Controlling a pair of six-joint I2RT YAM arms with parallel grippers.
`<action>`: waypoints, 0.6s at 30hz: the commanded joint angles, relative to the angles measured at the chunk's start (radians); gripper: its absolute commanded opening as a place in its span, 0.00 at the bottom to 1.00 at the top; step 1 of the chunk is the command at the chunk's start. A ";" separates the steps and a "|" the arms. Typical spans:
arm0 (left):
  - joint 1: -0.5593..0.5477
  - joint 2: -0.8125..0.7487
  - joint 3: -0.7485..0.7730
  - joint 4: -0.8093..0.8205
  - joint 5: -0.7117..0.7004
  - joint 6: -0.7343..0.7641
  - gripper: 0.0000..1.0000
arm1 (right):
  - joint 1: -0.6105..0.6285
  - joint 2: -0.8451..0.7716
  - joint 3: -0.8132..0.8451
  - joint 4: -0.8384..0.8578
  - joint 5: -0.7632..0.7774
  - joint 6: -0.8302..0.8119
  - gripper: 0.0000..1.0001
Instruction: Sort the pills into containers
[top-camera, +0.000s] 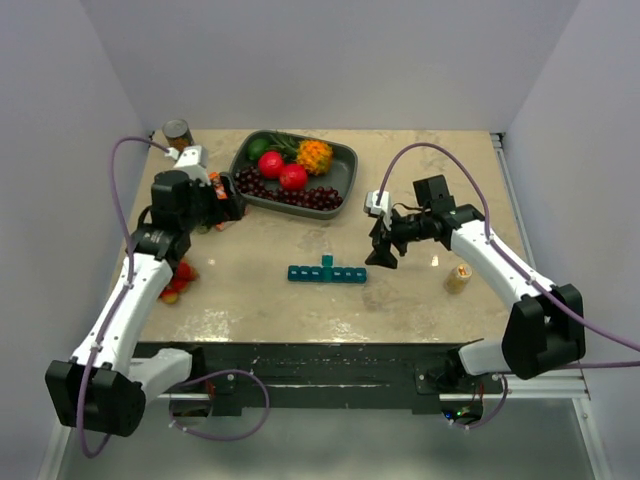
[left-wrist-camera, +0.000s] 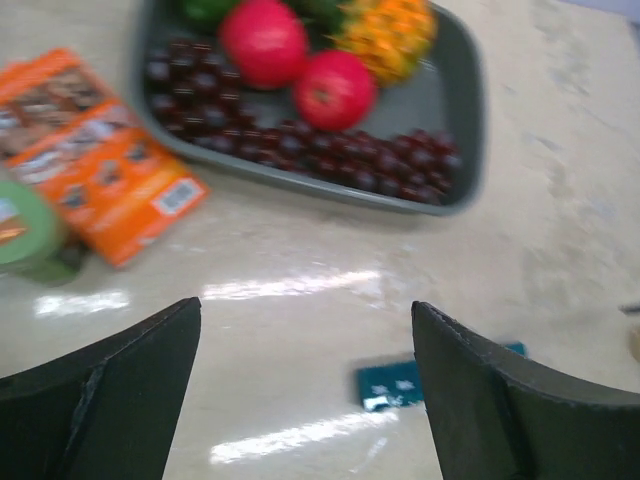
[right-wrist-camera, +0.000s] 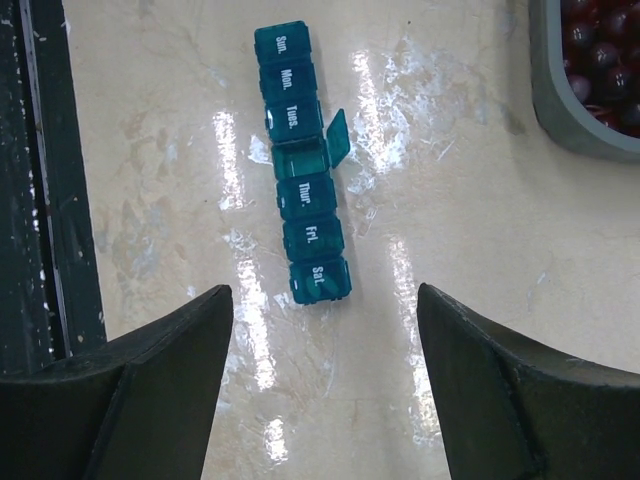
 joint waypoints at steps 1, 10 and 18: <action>0.112 0.054 0.072 -0.163 -0.185 0.086 0.90 | -0.008 -0.025 -0.007 0.038 -0.037 0.017 0.77; 0.178 0.343 0.230 -0.211 -0.385 0.126 0.91 | -0.009 -0.028 -0.011 0.038 -0.040 0.012 0.77; 0.206 0.516 0.324 -0.202 -0.397 0.155 0.89 | -0.010 -0.024 -0.014 0.038 -0.041 0.009 0.78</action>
